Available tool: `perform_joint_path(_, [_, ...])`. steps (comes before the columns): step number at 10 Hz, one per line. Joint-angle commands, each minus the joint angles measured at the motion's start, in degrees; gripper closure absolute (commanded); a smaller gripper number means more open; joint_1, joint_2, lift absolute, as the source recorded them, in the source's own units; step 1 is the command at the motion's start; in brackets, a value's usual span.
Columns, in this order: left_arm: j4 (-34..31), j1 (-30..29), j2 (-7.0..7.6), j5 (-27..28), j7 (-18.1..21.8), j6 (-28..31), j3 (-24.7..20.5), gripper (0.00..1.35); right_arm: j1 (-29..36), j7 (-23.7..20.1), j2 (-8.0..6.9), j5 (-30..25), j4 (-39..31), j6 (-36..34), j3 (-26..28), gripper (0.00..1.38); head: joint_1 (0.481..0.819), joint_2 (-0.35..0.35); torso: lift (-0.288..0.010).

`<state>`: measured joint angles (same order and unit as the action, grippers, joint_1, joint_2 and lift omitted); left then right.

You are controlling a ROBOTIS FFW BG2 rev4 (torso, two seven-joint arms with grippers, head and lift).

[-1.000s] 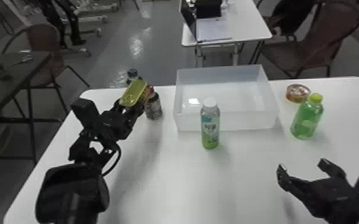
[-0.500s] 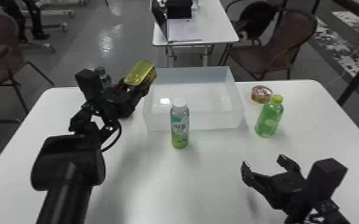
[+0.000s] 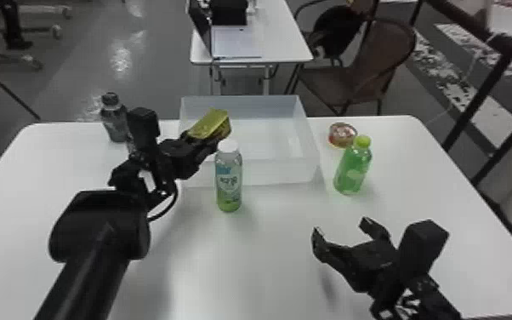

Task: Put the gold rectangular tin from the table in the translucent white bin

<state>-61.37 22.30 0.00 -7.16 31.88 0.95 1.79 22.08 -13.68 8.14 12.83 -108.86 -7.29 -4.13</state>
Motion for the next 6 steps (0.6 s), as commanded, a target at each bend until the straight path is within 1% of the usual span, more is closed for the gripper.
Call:
perform_joint_path(1, [1.26,-0.06,-0.15,0.04,-0.24,-3.59,-1.44,0.51,-0.02,-0.11,-0.14,0.0,0.14,0.0,0.0,0.1,0.695,-0.055,-0.131])
perform_joint_path(2, [1.26,-0.41,-0.15,0.13,-0.5,-5.08,-2.49,0.27,0.15,-0.11,-0.23,0.18,0.14,0.0,0.0,0.1,0.695,-0.049,-0.131])
perform_joint_path(3, [1.17,-0.5,-0.15,-0.4,-0.59,-7.1,-2.84,0.1,0.24,-0.11,-0.23,0.26,0.14,0.0,0.0,0.1,0.695,-0.037,-0.131])
perform_joint_path(5, [0.02,-2.17,-0.15,-5.23,-0.59,-9.91,-2.4,0.11,0.24,-0.38,-0.14,0.26,0.05,0.0,0.09,0.1,0.695,-0.025,-0.131])
perform_joint_path(6, [-3.4,-5.16,-0.15,-6.64,-0.85,-9.83,-3.11,0.1,0.24,-0.38,-0.14,0.26,-0.04,0.0,0.09,0.1,0.695,-0.023,-0.131])
